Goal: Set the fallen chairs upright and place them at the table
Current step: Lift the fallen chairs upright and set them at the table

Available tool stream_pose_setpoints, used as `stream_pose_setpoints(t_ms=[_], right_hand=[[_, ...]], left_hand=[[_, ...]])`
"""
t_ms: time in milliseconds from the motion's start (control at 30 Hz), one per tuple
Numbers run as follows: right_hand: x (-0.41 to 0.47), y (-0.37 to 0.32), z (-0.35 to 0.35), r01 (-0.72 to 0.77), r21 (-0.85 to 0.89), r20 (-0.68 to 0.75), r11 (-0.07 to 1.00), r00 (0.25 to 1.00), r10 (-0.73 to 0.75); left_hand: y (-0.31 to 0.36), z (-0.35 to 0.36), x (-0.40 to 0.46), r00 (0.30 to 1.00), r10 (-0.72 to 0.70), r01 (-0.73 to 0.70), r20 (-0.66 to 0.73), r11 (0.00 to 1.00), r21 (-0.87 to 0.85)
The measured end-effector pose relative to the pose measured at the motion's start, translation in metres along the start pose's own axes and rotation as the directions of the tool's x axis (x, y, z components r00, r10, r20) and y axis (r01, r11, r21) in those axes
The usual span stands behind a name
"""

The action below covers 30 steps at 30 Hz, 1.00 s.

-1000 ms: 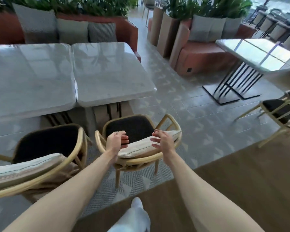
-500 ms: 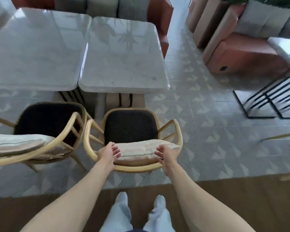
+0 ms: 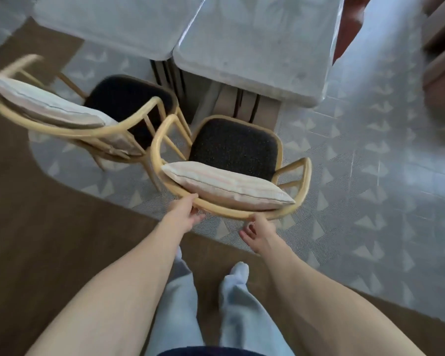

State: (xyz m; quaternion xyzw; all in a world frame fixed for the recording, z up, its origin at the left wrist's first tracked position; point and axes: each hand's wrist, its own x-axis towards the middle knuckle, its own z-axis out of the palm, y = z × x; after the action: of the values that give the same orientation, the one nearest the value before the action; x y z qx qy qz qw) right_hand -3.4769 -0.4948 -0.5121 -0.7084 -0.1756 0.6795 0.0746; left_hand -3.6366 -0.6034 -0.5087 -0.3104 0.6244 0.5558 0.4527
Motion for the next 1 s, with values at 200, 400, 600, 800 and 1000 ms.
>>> stream_pose_setpoints(t_ms=[200, 400, 600, 800, 1000], right_hand=[[0.021, 0.011, 0.009, -0.079, 0.209, 0.200, 0.975, 0.979, 0.036], [0.036, 0.021, 0.028, -0.116, 0.386, 0.297, 0.915, 0.955, -0.005], [0.038, 0.025, 0.047, -0.069, 0.477, 0.176, 0.876, 0.984, -0.019], [0.041, 0.025, 0.061, 0.007, 0.533, 0.031, 0.846, 0.999, -0.029], [0.037, 0.032, 0.079, 0.003, 0.554, 0.059, 0.833, 0.997, -0.043]], left_hand=[[-0.003, -0.005, 0.015, 0.999, -0.019, 0.023, 0.051, 0.996, -0.090], [0.007, -0.013, 0.030, 0.998, -0.021, 0.027, 0.054, 0.993, -0.111], [0.029, -0.015, 0.046, 0.995, 0.002, 0.006, 0.100, 0.997, -0.080], [0.041, -0.013, 0.050, 0.997, -0.008, 0.009, 0.076, 1.000, -0.011], [0.060, -0.020, 0.060, 0.999, -0.016, 0.018, 0.039, 0.999, -0.050]])
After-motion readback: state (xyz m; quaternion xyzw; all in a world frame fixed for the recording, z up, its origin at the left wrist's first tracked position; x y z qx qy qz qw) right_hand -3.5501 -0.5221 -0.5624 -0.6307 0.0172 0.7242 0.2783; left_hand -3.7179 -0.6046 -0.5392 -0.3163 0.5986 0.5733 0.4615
